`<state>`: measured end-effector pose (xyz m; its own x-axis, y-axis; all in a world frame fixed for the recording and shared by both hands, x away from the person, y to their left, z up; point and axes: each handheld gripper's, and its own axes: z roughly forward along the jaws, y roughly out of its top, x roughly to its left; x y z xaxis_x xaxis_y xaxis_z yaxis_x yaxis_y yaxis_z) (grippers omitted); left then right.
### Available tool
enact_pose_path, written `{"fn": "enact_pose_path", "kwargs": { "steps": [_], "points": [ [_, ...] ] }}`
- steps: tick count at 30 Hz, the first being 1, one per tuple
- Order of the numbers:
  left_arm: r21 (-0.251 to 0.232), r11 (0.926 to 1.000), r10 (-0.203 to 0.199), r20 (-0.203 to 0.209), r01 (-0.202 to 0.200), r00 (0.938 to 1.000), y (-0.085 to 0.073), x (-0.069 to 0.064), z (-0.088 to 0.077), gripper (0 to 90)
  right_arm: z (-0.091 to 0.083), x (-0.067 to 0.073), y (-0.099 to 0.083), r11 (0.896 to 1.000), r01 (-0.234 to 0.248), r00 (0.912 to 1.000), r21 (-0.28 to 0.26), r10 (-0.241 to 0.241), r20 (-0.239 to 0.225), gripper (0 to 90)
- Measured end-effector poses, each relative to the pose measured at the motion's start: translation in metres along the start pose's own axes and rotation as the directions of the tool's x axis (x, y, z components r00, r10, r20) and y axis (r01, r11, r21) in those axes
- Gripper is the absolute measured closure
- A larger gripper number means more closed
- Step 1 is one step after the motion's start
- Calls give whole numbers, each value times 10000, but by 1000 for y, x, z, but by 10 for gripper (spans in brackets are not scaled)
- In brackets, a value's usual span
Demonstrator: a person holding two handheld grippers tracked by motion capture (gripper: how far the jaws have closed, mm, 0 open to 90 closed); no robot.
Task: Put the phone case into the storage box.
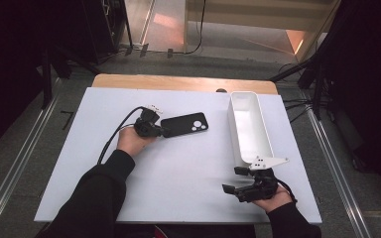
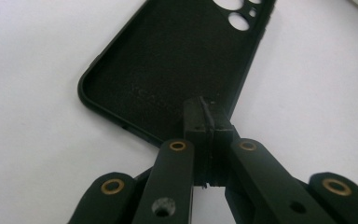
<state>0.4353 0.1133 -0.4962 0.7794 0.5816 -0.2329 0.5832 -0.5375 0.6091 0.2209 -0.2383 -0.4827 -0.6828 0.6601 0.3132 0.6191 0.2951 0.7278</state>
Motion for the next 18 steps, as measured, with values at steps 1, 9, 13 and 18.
{"fn": "enact_pose_path", "kwargs": {
  "steps": [1, 9, 13, 18],
  "points": [
    [28, 10000, 10, 61, -11, 10000, -1, -1, 0, 892, 0, 0, 0, 10000, -1, 10000, -20, 1, 7, 138],
    [130, 9998, 162, 263, -166, 9995, -11, -11, -5, 892, -1, 0, 0, 10000, 34, 10000, -63, -34, 11, 138],
    [155, 9997, 163, 362, -168, 9992, -16, -16, -8, 892, -1, 0, 0, 10000, 38, 10000, -79, -38, -19, 138],
    [161, 9997, 196, 519, -204, 9985, -21, -22, -9, 891, -1, 0, 0, 9998, 57, 10000, -203, -58, -74, 138]
  ]
}}
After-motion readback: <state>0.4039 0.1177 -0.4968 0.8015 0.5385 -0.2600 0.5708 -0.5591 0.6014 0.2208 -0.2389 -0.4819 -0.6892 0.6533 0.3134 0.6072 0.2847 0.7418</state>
